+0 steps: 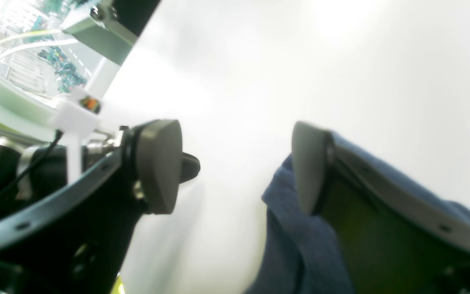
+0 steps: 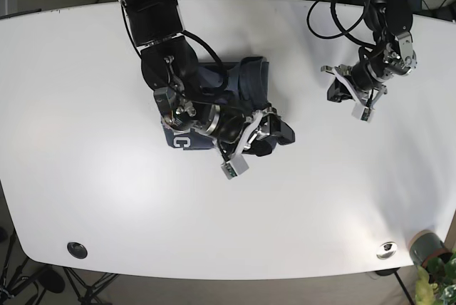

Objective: Fold the T-shirt properly

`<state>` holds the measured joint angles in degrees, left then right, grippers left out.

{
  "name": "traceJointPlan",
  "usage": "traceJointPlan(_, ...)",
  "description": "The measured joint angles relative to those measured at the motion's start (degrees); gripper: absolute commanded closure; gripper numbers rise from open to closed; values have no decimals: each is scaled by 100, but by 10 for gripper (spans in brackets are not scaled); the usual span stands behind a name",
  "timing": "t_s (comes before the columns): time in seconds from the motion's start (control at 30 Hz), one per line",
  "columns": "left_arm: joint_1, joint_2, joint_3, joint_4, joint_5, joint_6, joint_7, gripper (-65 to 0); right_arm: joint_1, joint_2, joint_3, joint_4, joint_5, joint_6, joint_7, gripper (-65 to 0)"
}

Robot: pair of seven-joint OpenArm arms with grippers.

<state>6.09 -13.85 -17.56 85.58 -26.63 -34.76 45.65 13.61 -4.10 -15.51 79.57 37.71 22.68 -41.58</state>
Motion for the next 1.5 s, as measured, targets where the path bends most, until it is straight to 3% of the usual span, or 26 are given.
traceJointPlan(0.13, -170, 2, 9, 201, 26, 0, 15, 0, -398, 282, 26, 625, -22, -70, 7, -400)
traceJointPlan(0.27, -339, -2, 107, 374, -4, 0, -26, 0, -826, 516, 7, 1257, -11, -382, -96, -400)
traceJointPlan(0.33, -398, -33, 304, 380, 17, 24, -20, -40, -1005, 629, 7, 1545, -33, -466, -210, -404)
traceJointPlan(0.53, -487, 15, 640, 457, -7, 22, -4, -207, -1530, 997, 7, 2186, -24, -446, -219, -401)
traceJointPlan(0.7, -579, -11, 901, 468, 42, 26, 20, -217, -1853, 1296, 4, 2203, -24, -448, -267, -400)
traceJointPlan(0.8, -732, 131, 1080, 468, 42, 28, 17, -217, -2024, 1351, 13, 2199, -39, -450, -234, -384)
traceJointPlan(1.0, -1167, 330, 1731, 468, -2, 22, 17, -217, -2103, 1379, 133, 2190, -46, -452, -234, -200)
traceJointPlan(1.1, -1456, 304, 2146, 439, 7, 192, 11, -217, -2057, 1421, 142, 2063, -28, -428, -197, -157)
traceJointPlan(1.23, -1777, 468, 2813, 372, 24, 774, -48, -217, -2017, 1379, 317, 1777, -44, -422, -243, -149)
traceJointPlan(1.43, -2249, 549, 3235, -817, -24, 800, -173, -217, -1952, 1440, 562, 1241, -129, -437, -157, -147)
traceJointPlan(1.5, -2420, 452, 3362, -1331, -7, 848, -520, -217, -2017, 1436, 527, 1182, -109, -424, 138, -149)
